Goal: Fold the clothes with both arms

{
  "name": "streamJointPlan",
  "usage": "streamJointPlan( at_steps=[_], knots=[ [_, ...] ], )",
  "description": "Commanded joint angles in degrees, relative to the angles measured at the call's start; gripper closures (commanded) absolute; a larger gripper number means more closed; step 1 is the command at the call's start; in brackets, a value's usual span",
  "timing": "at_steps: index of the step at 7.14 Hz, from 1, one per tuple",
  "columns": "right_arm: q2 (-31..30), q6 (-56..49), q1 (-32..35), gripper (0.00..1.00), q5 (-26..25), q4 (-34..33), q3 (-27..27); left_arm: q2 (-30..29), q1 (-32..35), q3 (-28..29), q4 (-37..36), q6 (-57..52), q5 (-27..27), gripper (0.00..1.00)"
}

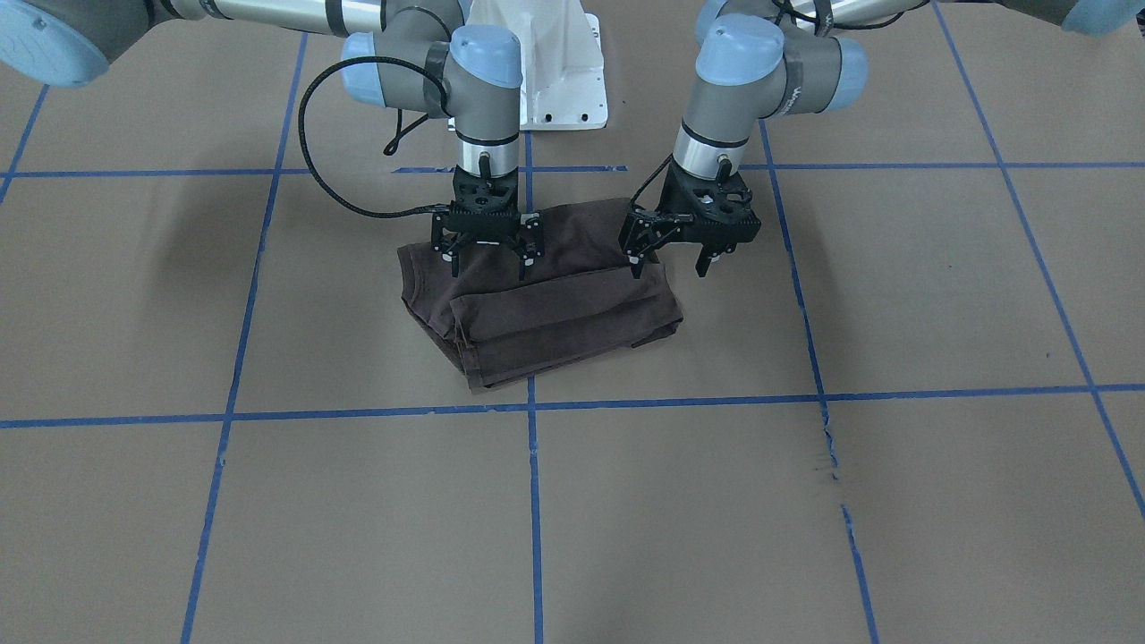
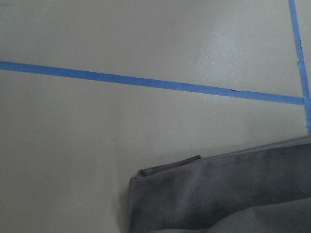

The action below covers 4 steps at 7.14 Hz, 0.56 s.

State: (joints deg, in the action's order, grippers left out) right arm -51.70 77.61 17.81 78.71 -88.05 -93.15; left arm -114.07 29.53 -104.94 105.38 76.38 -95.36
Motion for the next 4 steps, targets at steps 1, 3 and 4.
streamJointPlan(
  at_steps=[1,3,4],
  knots=[
    [0.0,-4.1,-0.1,0.00,-1.4,0.1,1.7,0.2,0.0,0.0,0.1,0.1,0.0,0.00],
    [0.1,-5.3,0.2,0.00,-1.7,0.1,2.3,0.2,0.1,0.0,0.1,0.1,0.0,0.00],
    [0.6,-5.8,0.9,0.00,-1.9,0.2,3.5,0.2,0.0,0.0,0.1,0.2,0.0,0.00]
  ],
)
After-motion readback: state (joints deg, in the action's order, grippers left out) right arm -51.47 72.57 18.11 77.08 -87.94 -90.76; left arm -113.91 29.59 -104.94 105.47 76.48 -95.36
